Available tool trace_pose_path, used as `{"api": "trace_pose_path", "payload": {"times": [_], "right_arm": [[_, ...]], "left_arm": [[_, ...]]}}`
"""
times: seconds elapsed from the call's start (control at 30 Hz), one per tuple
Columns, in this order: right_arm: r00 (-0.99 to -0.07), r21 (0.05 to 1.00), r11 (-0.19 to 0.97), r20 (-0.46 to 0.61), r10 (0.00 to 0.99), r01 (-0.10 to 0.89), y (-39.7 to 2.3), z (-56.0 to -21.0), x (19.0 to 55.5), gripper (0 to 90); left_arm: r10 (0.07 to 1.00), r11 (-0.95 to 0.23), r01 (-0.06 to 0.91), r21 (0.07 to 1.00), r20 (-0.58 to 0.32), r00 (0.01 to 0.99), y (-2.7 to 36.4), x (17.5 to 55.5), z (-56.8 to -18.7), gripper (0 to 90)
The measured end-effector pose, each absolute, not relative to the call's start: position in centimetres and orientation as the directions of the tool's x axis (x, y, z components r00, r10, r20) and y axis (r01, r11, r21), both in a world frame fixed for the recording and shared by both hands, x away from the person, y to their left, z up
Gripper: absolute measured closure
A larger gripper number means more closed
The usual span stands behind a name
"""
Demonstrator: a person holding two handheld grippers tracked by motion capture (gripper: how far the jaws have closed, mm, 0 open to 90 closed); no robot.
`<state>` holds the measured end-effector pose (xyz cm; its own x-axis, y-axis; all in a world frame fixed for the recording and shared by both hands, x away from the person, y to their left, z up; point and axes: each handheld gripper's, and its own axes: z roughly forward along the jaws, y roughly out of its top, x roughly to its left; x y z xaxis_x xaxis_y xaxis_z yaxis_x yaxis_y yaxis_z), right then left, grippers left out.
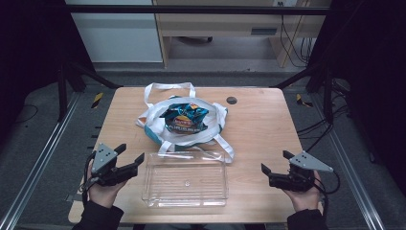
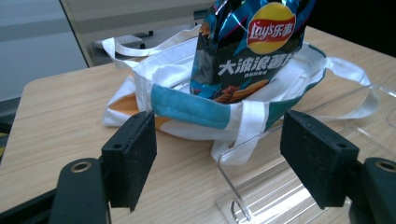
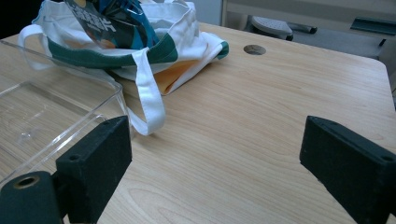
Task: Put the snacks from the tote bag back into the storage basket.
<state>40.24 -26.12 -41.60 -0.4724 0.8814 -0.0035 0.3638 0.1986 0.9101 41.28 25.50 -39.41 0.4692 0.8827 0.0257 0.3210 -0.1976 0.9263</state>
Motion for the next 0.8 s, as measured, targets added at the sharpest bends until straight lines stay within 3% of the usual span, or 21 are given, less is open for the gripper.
{"api": "trace_pose_path", "payload": {"times": [0.8], "right_arm": [[-0.467,0.912,0.196,-0.006,0.884,0.36,-26.2,-41.4,40.4,9.2]], "left_arm": [[0.866,-0.196,0.286,0.938,0.029,0.499,22.6,44.2,-37.0,27.1]]}}
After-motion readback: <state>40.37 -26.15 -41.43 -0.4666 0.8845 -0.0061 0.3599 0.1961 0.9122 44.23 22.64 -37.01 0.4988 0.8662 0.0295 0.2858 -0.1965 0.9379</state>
